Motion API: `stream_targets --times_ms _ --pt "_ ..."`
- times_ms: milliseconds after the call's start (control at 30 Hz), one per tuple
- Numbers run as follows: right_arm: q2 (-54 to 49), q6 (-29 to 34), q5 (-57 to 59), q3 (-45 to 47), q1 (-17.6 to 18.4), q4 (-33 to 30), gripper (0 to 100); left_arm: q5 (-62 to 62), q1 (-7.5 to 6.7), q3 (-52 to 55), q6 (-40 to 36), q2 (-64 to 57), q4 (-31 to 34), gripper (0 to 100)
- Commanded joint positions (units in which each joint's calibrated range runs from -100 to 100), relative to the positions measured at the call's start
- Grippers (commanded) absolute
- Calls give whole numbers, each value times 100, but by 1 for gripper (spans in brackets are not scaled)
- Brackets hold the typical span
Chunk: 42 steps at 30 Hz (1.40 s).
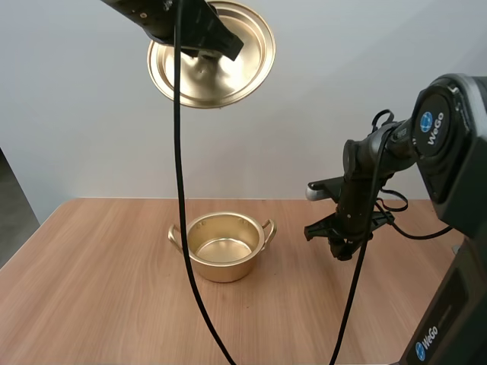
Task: Open the pot, put the car inside, and close it
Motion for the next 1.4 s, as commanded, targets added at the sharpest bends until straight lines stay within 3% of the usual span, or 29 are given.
stream_targets --times_ms 0,167,400,667,933,1367 --pt "-299 -155 357 -452 0 54 0 -62 4 -177 -38 -65 -3 0" --pt "-632 -656 1107 -1198 17 533 0 -107 4 -865 -227 -226 -3 0" --pt "-634 -1249 2056 -2045 371 1582 0 -91 4 -1626 -252 -416 -3 0" --pt "-311 -1257 2077 -2333 1163 1638 0 -39 4 -2097 -370 -470 -3 0" --pt "660 -1303 1999 -2362 1706 1625 0 131 4 -2100 -370 -470 -3 0" --pt "1982 -1406 1925 -2362 1833 1625 0 356 4 -2100 -370 -234 -3 0"
